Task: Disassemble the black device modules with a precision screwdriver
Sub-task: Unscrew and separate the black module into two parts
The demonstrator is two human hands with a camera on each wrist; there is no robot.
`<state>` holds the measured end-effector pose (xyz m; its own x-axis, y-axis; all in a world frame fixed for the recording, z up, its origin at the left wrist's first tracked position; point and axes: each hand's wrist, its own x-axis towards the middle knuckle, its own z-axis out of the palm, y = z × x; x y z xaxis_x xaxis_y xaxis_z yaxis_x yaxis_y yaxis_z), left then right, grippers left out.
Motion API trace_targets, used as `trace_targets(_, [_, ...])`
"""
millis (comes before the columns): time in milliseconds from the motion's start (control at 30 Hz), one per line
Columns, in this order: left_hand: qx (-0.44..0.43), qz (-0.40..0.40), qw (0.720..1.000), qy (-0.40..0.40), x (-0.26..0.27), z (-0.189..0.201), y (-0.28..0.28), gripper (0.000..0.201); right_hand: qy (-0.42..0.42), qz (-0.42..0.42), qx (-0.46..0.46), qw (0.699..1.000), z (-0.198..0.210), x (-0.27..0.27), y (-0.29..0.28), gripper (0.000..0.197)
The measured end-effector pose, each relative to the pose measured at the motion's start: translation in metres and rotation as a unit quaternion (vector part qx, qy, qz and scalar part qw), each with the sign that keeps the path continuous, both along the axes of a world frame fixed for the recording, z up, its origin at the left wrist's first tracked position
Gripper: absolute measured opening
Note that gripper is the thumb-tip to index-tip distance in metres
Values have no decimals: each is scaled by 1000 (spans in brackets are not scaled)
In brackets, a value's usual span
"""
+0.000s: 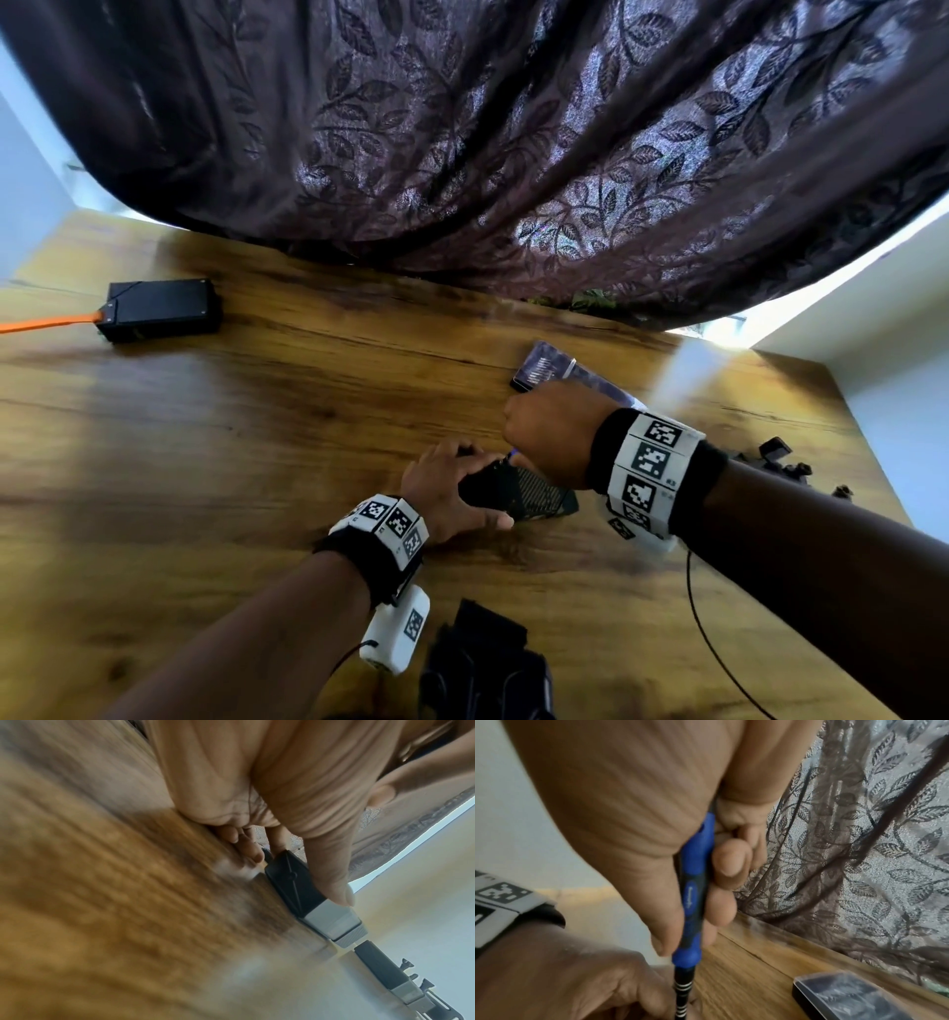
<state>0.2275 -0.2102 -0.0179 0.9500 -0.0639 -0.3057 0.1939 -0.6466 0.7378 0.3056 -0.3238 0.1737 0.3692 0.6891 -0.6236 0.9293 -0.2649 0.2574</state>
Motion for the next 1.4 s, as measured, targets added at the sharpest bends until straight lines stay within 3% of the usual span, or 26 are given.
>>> trace_targets(233, [7, -4, 1000, 6, 1, 0, 0, 94, 15, -54, 4, 998, -1, 10, 0, 30])
trace_targets(400, [4, -1, 1000, 3, 0, 0, 0, 92, 62, -16, 16, 998, 1, 12, -4, 19])
trace_targets(500, [7, -2, 1000, 0, 0, 1, -1, 92, 37, -7, 6, 999, 0, 9, 2, 18])
trace_targets(733, [6, 1, 1000, 3, 0, 4, -2, 91, -2, -48, 5, 999, -4, 12, 15, 25])
trace_targets(833, [6, 3, 1000, 1, 0, 6, -2, 91, 42, -66, 9, 997, -6, 14, 13, 36])
trace_targets(1033, [-4, 12, 1000, -15, -1, -1, -1, 92, 58, -48, 41, 996, -2, 18, 4, 13])
trace_targets(1233, [4, 0, 1000, -10, 0, -1, -1, 93, 5, -52, 1, 999, -3, 16, 11, 33])
trace_targets(1400, [2, -1, 1000, -9, 1, -2, 0, 93, 58, -61, 9, 996, -5, 19, 3, 40])
